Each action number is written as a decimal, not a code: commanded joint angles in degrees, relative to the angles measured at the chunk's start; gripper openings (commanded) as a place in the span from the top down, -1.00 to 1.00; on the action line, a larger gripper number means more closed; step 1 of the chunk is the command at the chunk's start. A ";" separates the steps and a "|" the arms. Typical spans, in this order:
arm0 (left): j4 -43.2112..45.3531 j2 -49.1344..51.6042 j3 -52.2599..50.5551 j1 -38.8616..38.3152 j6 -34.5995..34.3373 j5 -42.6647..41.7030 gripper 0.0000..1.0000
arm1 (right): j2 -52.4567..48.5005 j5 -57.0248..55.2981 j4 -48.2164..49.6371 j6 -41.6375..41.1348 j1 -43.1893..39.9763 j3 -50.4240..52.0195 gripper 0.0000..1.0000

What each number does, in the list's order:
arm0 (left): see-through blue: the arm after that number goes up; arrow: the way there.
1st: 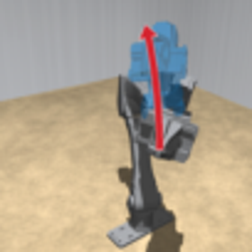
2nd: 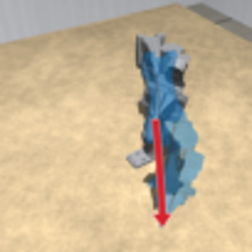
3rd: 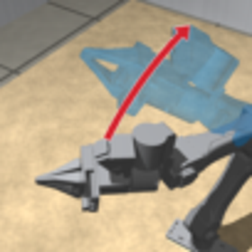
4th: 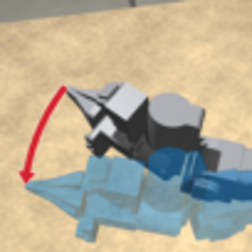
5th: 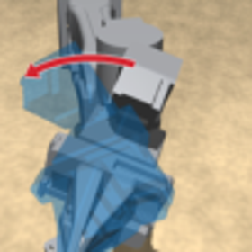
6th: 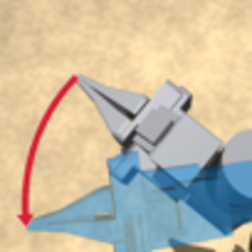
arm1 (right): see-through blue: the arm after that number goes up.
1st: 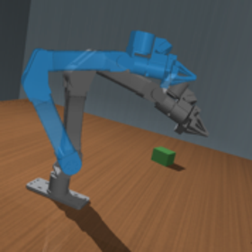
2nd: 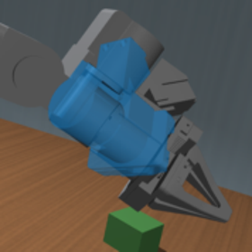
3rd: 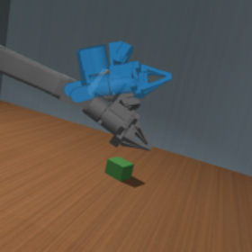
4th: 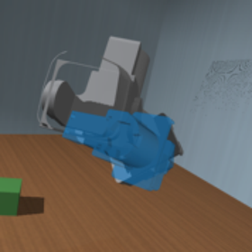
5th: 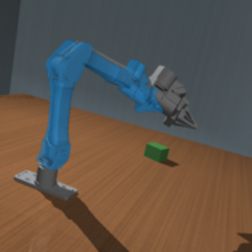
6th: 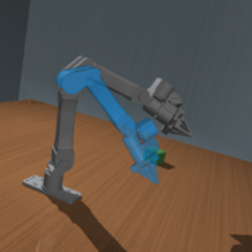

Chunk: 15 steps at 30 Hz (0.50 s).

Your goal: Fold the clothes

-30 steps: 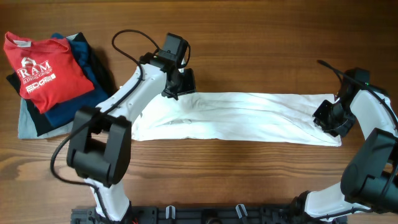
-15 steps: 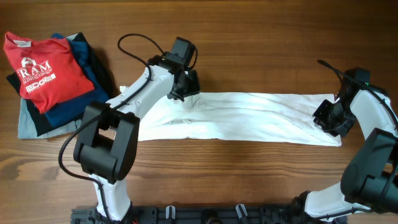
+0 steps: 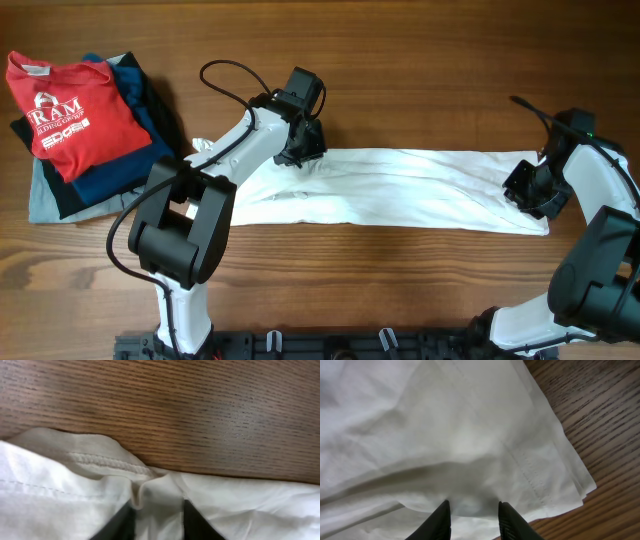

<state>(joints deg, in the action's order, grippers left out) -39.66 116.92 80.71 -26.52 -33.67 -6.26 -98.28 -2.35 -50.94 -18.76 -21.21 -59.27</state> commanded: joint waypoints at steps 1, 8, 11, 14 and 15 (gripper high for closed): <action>-0.39 0.92 -0.15 0.00 -0.28 0.83 0.62 | 0.13 0.79 0.17 0.63 -0.17 0.15 0.37; -1.22 0.92 -0.15 0.00 -0.26 0.81 0.79 | 0.13 0.76 0.17 0.66 -0.17 0.15 0.36; -1.33 0.92 -0.15 0.00 -0.24 0.81 0.83 | 0.13 0.79 0.17 0.66 -0.17 0.15 0.36; -0.87 0.92 -0.15 0.00 -0.26 0.81 0.60 | 0.13 0.79 0.17 0.66 -0.17 0.15 0.36; -0.50 0.92 -0.15 0.00 -0.24 0.79 0.53 | 0.13 0.79 0.17 0.66 -0.17 0.15 0.36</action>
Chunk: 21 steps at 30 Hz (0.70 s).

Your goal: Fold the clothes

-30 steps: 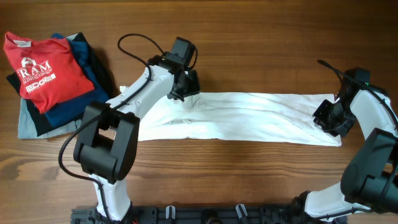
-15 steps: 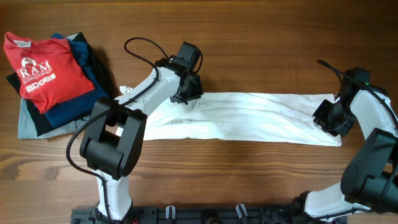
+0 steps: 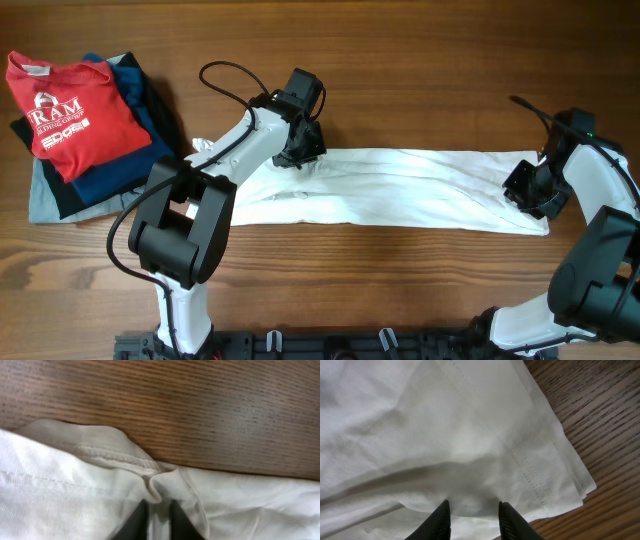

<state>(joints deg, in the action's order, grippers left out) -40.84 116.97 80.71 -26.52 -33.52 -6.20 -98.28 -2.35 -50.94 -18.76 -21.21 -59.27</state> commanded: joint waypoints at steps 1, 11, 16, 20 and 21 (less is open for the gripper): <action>1.14 0.87 -0.15 -0.02 -0.42 0.55 0.53 | 0.13 0.76 0.20 0.63 -0.17 0.15 0.36; 2.54 0.85 -0.13 -0.26 -1.46 -1.68 0.57 | 0.13 0.79 0.42 0.63 -0.17 0.15 0.36; 2.64 0.79 -0.13 -0.98 -1.68 -4.87 0.58 | 0.13 0.79 0.61 0.66 -0.17 0.15 0.36; 2.51 0.79 -0.13 -1.01 -1.70 -4.92 0.57 | 0.13 0.76 0.61 0.68 -0.17 0.15 0.35; 2.51 0.79 -0.13 -1.01 -1.68 -4.90 0.57 | 0.13 0.79 0.61 0.66 -0.17 0.15 0.36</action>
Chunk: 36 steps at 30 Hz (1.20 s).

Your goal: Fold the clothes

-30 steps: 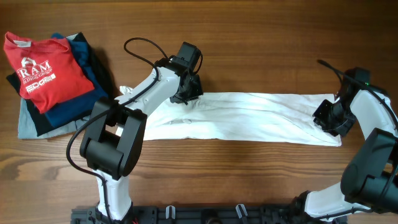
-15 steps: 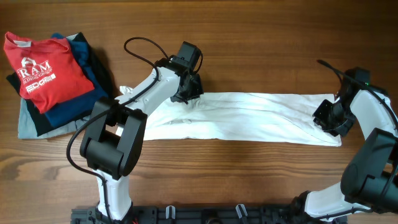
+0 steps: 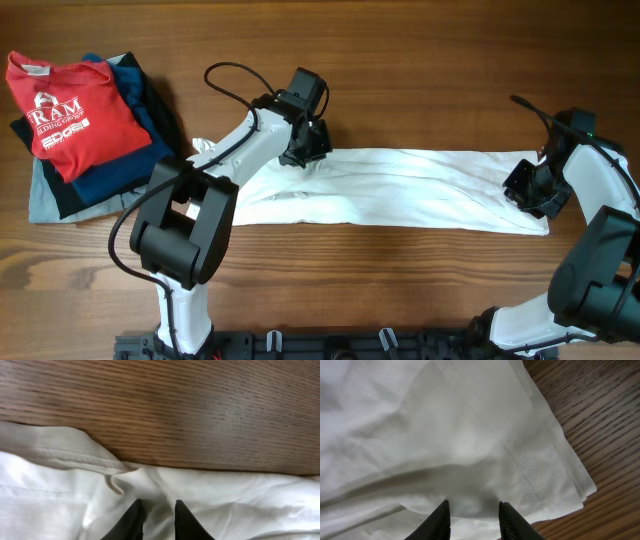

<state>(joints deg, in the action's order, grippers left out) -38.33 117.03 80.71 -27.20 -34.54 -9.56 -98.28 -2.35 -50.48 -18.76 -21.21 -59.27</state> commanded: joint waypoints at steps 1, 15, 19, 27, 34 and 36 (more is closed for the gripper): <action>0.00 0.72 -0.13 -0.33 -0.66 -1.51 0.56 | 0.13 0.79 0.15 0.63 -0.17 0.15 0.36; -0.74 1.01 -0.13 -0.35 -0.68 4.79 0.49 | 0.13 0.79 0.11 0.72 -0.17 0.15 0.35; -0.13 1.07 -0.15 -0.33 -0.68 4.79 0.49 | 0.13 0.79 0.11 0.72 -0.17 0.15 0.35; 0.22 1.92 -0.15 -0.35 -0.68 5.20 0.55 | 0.13 0.79 0.11 0.72 -0.17 0.15 0.35; 0.22 2.78 -0.13 -0.33 -0.66 5.18 0.75 | 0.13 0.79 0.11 0.70 -0.17 0.15 0.35; 0.20 2.75 -0.13 -0.33 -0.66 5.16 0.79 | 0.13 0.79 0.11 0.72 -0.17 0.15 0.35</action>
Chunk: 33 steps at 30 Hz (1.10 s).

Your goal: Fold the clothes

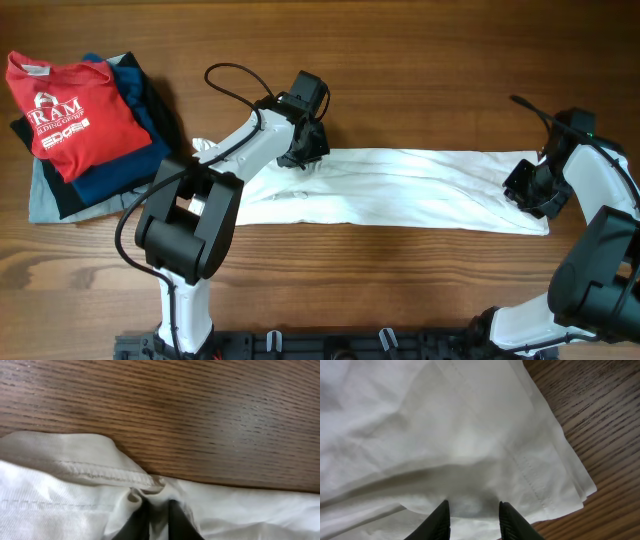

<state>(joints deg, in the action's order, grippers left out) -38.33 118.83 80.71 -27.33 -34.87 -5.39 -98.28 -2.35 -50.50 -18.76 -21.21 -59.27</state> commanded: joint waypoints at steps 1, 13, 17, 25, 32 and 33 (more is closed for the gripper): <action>0.02 0.96 -0.13 -0.20 -0.31 0.98 0.80 | 0.13 0.79 0.13 0.72 -0.17 0.15 0.35; -0.70 -1.62 -0.13 -0.15 0.11 1.01 0.92 | 0.13 0.79 0.11 0.72 -0.17 0.15 0.35; -1.14 -2.08 -0.13 -0.15 0.11 1.01 0.92 | 0.13 0.79 0.11 0.72 -0.17 0.15 0.35; -2.71 -8.66 -0.11 -0.22 0.11 2.32 0.92 | 0.13 0.79 0.13 0.72 -0.17 0.15 0.35; -7.87 -10.84 -0.13 -0.42 0.09 2.25 0.92 | 0.13 0.79 0.15 0.68 -0.17 0.15 0.35; -9.07 -10.82 -0.13 -0.61 0.09 2.25 0.92 | 0.13 0.79 0.15 0.70 -0.17 0.15 0.35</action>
<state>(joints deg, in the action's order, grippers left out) -44.49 108.79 80.73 -27.33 -34.83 -4.12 -98.28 -2.35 -50.48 -18.74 -21.21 -59.27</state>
